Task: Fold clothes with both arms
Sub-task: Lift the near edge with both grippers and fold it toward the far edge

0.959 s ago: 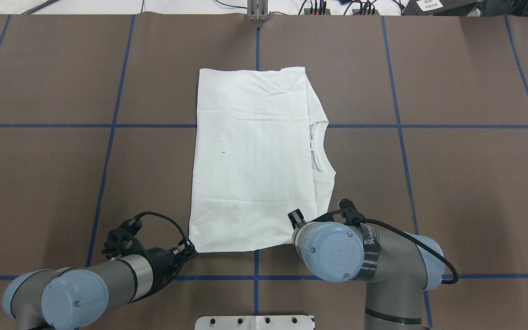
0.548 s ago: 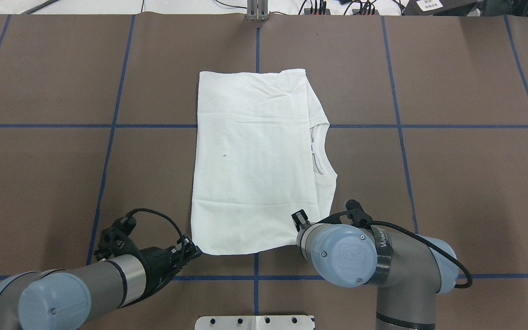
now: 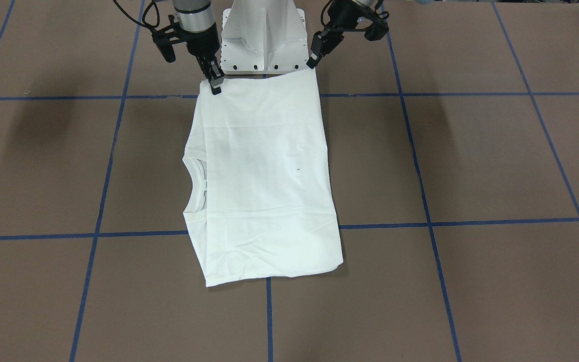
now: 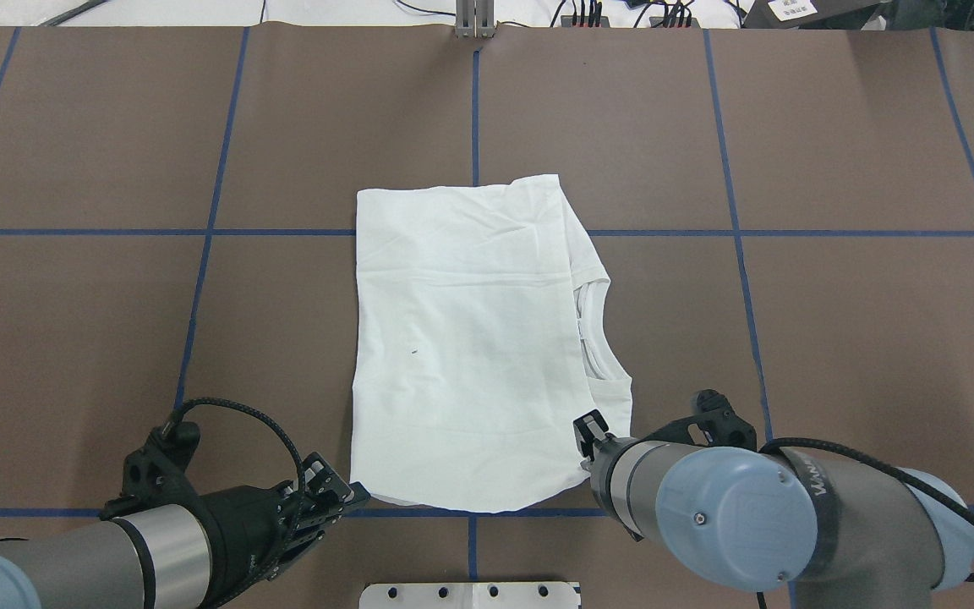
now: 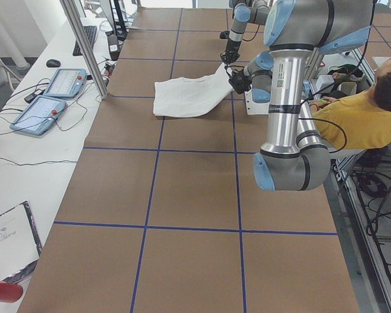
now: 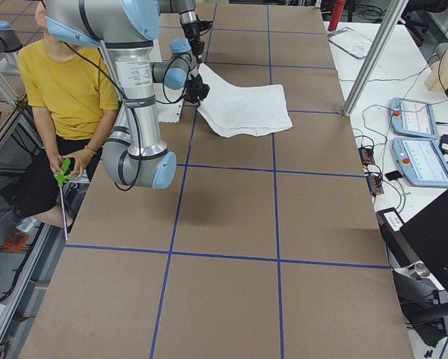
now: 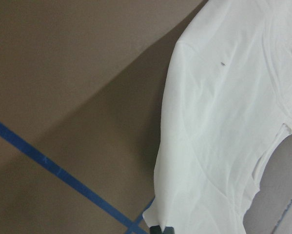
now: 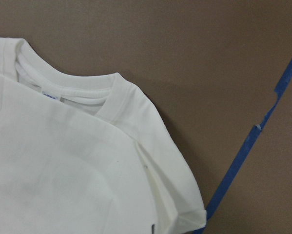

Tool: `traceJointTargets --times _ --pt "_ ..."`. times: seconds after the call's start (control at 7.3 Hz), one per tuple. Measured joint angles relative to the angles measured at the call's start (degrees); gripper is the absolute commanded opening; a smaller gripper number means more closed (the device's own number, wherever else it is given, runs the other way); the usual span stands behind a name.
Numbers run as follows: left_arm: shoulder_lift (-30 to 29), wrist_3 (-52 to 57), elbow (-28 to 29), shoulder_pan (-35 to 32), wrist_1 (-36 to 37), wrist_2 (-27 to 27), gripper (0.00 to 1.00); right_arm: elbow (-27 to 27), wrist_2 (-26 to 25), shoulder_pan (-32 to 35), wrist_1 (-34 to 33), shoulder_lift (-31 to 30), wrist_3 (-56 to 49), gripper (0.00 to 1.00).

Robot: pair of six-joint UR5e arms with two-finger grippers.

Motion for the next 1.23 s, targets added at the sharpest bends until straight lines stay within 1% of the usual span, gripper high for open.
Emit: traceJointTargets --times 0.14,0.27,0.55,0.82,0.96,1.1,1.23 --pt "-2.60 2.17 0.00 -2.33 2.14 -0.65 0.00 -0.07 0.75 2.72 -0.88 1.64 -1.61 0.00" --pt "-6.66 5.89 1.31 -6.57 5.03 -2.76 0.00 -2.24 2.49 6.56 -1.03 4.32 -4.82 0.00" --pt "-13.57 12.73 7.39 -15.39 8.71 -8.89 0.00 -8.88 8.04 14.76 -0.96 9.74 -12.04 0.00" --pt "-16.77 19.88 13.93 -22.55 8.79 -11.96 0.00 -15.95 10.90 19.50 -0.25 13.57 -17.82 0.00" --pt "-18.33 22.74 17.66 -25.57 8.26 -13.42 0.00 -21.26 12.40 21.12 2.75 15.90 -19.19 0.00" --pt "-19.68 24.58 22.42 -27.67 5.78 -14.11 0.00 -26.99 14.45 22.92 7.55 17.65 -20.20 0.00" --pt "-20.50 25.54 27.41 -29.09 1.48 -14.38 0.00 -31.74 16.15 24.59 10.93 19.07 -21.94 0.00"
